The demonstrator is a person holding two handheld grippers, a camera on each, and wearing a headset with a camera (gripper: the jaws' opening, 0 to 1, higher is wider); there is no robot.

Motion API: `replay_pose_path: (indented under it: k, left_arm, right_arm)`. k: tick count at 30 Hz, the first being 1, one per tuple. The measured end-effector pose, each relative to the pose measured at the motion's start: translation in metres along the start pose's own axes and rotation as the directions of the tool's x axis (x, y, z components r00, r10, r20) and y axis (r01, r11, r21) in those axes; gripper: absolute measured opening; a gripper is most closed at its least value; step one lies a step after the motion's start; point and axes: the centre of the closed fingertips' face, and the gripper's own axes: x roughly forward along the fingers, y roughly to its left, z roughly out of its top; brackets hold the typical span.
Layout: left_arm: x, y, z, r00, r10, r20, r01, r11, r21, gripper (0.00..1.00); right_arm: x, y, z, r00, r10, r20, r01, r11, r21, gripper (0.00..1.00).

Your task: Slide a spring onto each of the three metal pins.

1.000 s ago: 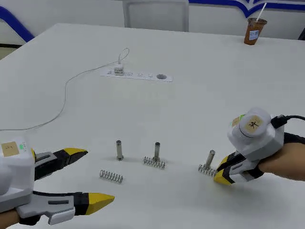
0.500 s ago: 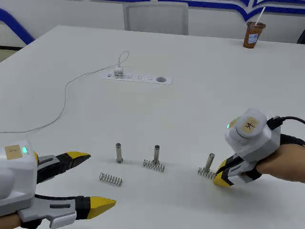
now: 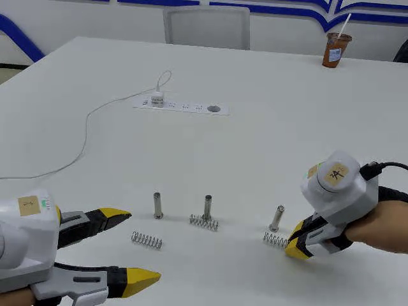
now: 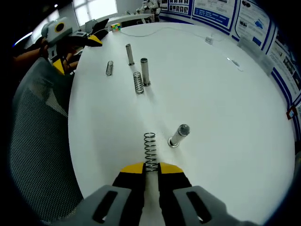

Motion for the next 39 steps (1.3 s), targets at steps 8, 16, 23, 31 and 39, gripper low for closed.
replay_pose_path:
  k: [8,16,23,31,39]
  left_arm:
    - [0.008,-0.008,-0.002,0.9980,-0.052,-0.035,0.053,0.998,0.041,0.66]
    - [0.016,-0.009,0.008,0.9960,-0.080,-0.040,0.083,0.994,0.074,0.65]
    - [0.027,-0.014,0.015,0.9919,-0.117,-0.051,0.122,0.987,0.109,0.63]
    - [0.041,-0.023,0.023,0.9846,-0.166,-0.055,0.172,0.974,0.149,0.58]
    - [0.055,-0.028,0.025,0.9782,-0.197,-0.064,0.206,0.962,0.181,0.50]
  right_arm:
    - [-0.004,0.015,0.013,0.9996,0.020,0.018,-0.019,0.999,-0.031,0.11]
    - [-0.008,0.027,0.033,0.9990,0.036,0.028,-0.034,0.996,-0.085,0.11]
    - [-0.010,0.036,0.049,0.9983,0.050,0.031,-0.046,0.990,-0.135,0.11]
    - [-0.008,0.049,0.068,0.9972,0.069,0.030,-0.062,0.978,-0.197,0.11]
    - [-0.007,0.061,0.082,0.9961,0.086,0.019,-0.078,0.963,-0.257,0.11]
